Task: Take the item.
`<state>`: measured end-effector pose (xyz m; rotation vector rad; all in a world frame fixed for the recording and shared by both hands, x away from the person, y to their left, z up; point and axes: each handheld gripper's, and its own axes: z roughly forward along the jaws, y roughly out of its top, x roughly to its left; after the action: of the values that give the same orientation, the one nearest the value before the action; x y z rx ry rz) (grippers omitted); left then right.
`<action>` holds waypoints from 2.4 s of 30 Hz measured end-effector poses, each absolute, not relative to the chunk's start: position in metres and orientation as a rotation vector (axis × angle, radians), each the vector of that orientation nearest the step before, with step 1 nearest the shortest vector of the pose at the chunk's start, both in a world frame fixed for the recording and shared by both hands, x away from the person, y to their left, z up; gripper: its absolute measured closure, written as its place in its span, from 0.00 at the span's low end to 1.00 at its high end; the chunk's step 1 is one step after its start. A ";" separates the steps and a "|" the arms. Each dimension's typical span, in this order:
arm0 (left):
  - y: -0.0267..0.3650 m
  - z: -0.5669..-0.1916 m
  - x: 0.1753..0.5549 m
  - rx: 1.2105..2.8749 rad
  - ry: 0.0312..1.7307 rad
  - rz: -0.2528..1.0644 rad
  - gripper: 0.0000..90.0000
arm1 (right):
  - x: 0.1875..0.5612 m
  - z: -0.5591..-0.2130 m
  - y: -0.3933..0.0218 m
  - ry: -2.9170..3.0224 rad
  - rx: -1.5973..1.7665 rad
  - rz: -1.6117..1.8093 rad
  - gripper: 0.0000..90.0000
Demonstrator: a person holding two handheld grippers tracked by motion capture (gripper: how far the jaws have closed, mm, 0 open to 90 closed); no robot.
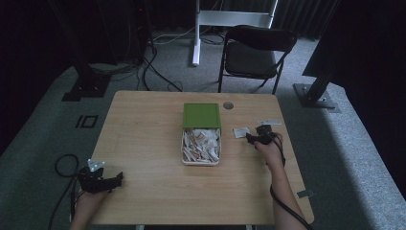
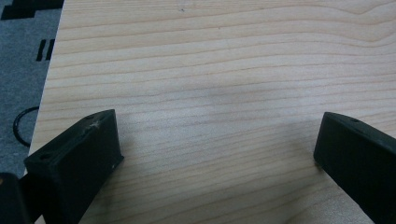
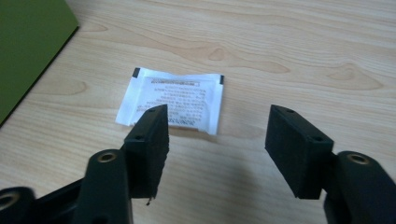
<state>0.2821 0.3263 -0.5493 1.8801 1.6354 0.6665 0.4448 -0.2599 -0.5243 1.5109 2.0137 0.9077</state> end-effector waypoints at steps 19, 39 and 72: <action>0.326 -0.549 0.282 1.880 1.636 0.666 0.01 | 0.394 -0.535 -0.295 1.907 1.608 0.878 0.32; 0.326 -0.549 0.282 1.880 1.635 0.666 0.02 | 0.339 -0.532 -0.304 1.775 1.667 0.867 0.16; 0.326 -0.549 0.282 1.881 1.635 0.668 0.02 | 0.267 -0.555 -0.293 1.724 1.763 0.768 0.15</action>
<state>0.2821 0.3263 -0.5493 1.8813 1.6351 0.6677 0.2671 -0.2932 -0.5550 1.7631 1.7237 0.7683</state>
